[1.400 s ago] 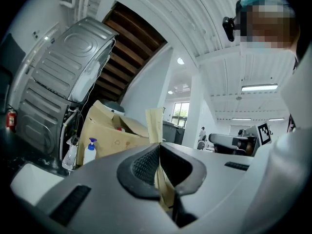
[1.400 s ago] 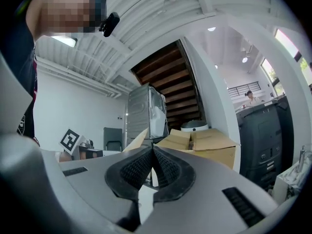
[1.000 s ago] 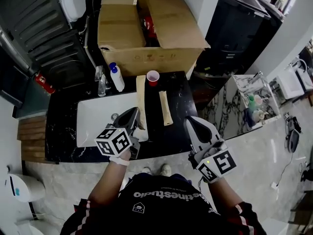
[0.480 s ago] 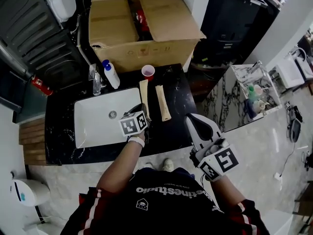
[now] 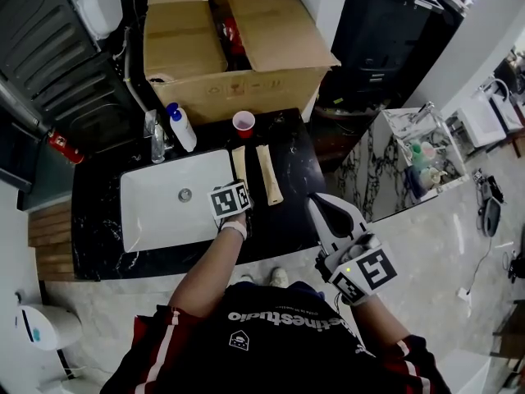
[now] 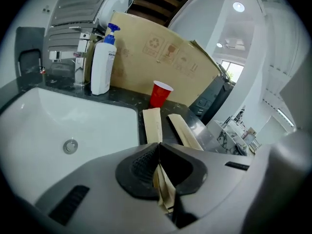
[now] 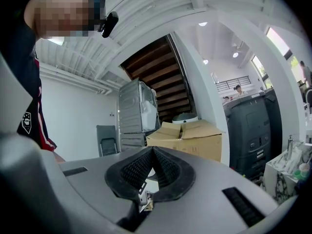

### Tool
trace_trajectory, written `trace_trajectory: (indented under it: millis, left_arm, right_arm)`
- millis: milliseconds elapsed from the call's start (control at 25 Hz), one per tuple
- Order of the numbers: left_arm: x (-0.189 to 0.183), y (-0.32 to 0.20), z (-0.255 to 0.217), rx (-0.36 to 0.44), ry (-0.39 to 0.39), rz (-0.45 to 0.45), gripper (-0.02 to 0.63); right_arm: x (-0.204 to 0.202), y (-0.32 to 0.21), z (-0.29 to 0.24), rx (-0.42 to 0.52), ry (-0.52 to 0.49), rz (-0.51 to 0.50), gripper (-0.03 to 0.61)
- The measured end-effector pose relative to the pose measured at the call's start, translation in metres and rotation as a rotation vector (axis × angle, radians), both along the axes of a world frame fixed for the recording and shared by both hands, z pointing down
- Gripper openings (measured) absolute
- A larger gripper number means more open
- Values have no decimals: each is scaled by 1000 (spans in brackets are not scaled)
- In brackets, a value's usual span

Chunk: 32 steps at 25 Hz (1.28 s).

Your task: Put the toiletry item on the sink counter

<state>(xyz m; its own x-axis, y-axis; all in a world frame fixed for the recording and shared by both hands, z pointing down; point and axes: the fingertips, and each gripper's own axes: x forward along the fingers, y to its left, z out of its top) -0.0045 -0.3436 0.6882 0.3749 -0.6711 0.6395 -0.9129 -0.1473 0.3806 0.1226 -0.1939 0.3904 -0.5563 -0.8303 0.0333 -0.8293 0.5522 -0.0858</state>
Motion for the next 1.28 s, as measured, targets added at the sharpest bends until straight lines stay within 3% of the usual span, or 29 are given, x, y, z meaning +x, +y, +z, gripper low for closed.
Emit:
trace_trajectory:
  millis: [200,320,600,720,880,960,1160,1280]
  left_arm:
    - [4,-2,-2,-2,35,18,22]
    - [3,1,-7,11,54,28,77]
    - [-32,10,-46,164,12,58,107]
    - [-62,17,-72,263,-2,68,107]
    - [-99,37,-135,473,92,66,92]
    - [-110,55,-168,582,101,88,67]
    - [-113,98,-250,860,29,170,21]
    - [-105,126,-282,955,-30,241,14]
  right_arm:
    - [-4,-2,-1,3,6,-6,38]
    - [-8,-3,-4,9,0,-13,38]
    - [-19,-6,-9,18,0,-38,38]
    - [-26,-7,-11,26,-2,-53,38]
    - [-41,-12,-16,44,-5,-85,38]
    - [-48,-13,-18,49,-4,-101,38]
    - [-65,-13,-22,75,-4,-155,38]
    - [-74,-10,-20,86,4,-186,38]
